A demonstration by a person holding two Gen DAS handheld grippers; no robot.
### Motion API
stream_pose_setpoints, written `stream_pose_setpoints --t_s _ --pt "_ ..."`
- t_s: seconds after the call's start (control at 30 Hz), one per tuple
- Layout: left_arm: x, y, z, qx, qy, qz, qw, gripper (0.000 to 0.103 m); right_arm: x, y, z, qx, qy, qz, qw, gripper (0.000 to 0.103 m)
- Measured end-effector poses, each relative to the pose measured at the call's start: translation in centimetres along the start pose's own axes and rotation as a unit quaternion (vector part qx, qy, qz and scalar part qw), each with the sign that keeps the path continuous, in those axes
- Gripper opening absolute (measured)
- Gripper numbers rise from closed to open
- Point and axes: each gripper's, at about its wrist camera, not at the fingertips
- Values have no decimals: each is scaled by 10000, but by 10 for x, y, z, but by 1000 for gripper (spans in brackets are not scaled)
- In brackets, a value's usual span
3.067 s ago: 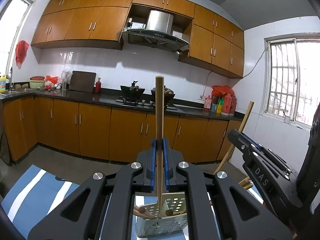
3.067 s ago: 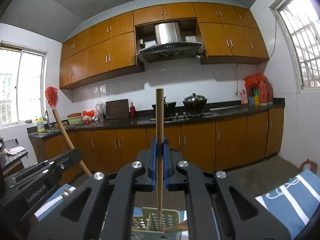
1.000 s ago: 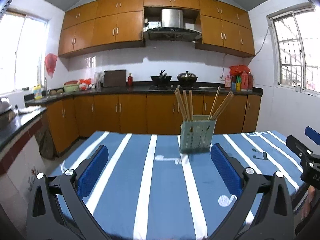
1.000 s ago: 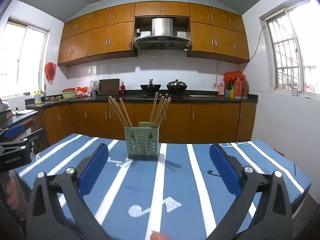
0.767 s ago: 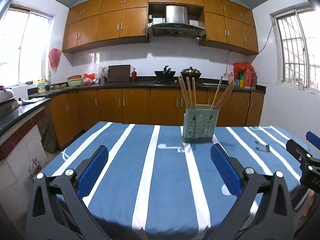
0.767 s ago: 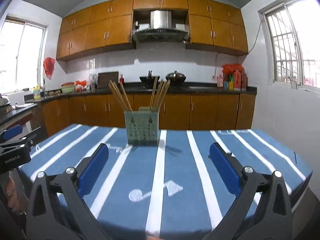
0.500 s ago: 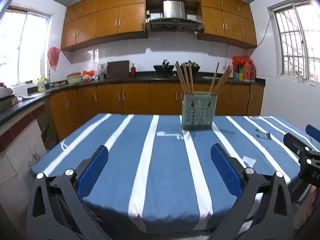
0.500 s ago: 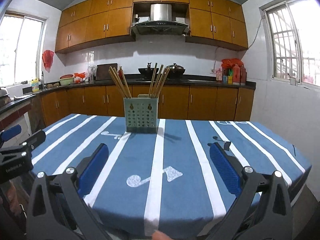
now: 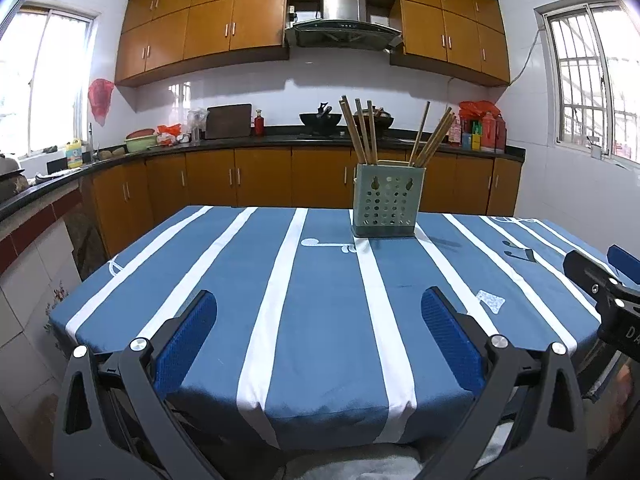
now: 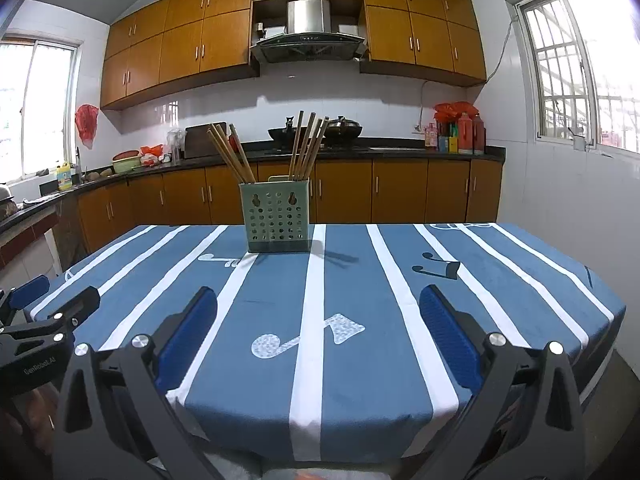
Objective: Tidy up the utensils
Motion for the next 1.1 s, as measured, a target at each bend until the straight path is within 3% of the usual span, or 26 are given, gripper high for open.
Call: stream_pose_setpoints --t_s 1.1 --pt "-6 8 0 31 48 -168 9998 101 -8 7 1 -50 64 -221 9997 99"
Point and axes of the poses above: each gripper's, at about its wrist camera, not at the fingertips, and x roughly against the way its jaws point, z to its right, y to its underside, and after that the axes turned 6 degrees about -x, right-handed
